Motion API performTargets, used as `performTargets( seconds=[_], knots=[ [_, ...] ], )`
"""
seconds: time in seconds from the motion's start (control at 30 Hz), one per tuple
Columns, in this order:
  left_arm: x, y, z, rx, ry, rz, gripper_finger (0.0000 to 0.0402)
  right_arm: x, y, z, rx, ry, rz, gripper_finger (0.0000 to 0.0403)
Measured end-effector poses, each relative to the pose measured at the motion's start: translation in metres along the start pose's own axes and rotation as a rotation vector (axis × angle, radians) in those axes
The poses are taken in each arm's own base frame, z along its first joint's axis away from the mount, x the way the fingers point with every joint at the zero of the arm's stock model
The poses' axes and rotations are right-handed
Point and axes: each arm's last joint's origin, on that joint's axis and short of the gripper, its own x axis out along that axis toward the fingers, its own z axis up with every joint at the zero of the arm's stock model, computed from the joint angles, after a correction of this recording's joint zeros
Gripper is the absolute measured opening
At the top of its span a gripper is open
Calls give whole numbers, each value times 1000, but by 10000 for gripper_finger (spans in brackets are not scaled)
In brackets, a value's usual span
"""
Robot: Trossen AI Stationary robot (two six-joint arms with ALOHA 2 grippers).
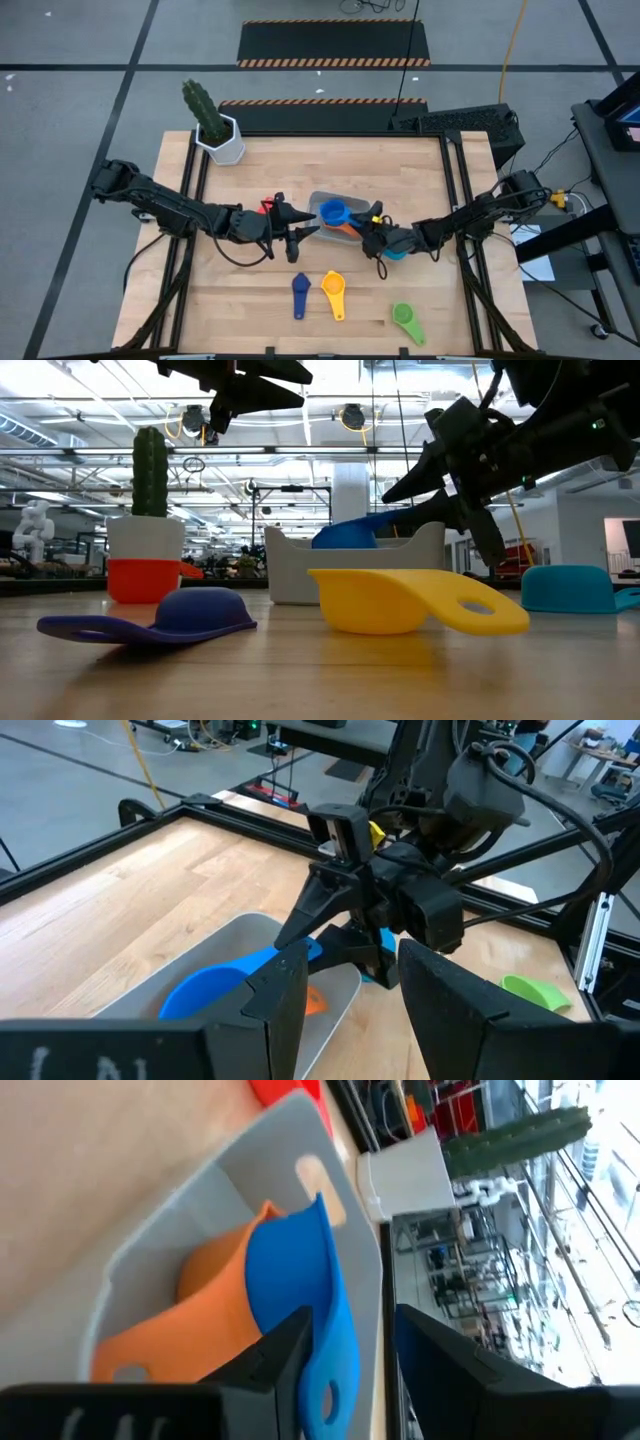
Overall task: Nest measuring cups in basket
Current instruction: Stack the blue measuring cup into the orange measuring cup
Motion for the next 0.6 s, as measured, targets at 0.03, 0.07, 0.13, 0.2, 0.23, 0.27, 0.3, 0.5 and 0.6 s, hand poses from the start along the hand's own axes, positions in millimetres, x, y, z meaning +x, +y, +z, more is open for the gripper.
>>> performTargets(
  seconds=[0.03,0.07,0.13,0.2,0.23,0.27,0.3,0.5,0.6],
  knots=[
    [0,0,0,0,0,0,159,0,0,1,6,-18,6,137],
    [0,0,0,0,0,0,159,0,-1,2,16,-30,1,137],
    [0,0,0,0,0,0,159,0,-2,3,28,-56,5,137],
    [0,0,0,0,0,0,159,0,-3,4,45,-65,3,138],
    [0,0,0,1,0,0,159,0,-3,4,55,-68,3,139],
    [0,0,0,1,0,0,159,0,-3,5,64,-79,12,141],
    [0,0,0,0,0,0,159,0,-3,5,75,-83,15,145],
    [0,0,0,1,1,1,159,0,-2,6,172,-122,52,186],
    [0,0,0,1,1,1,159,-2,-4,7,247,-127,54,205]
  ],
)
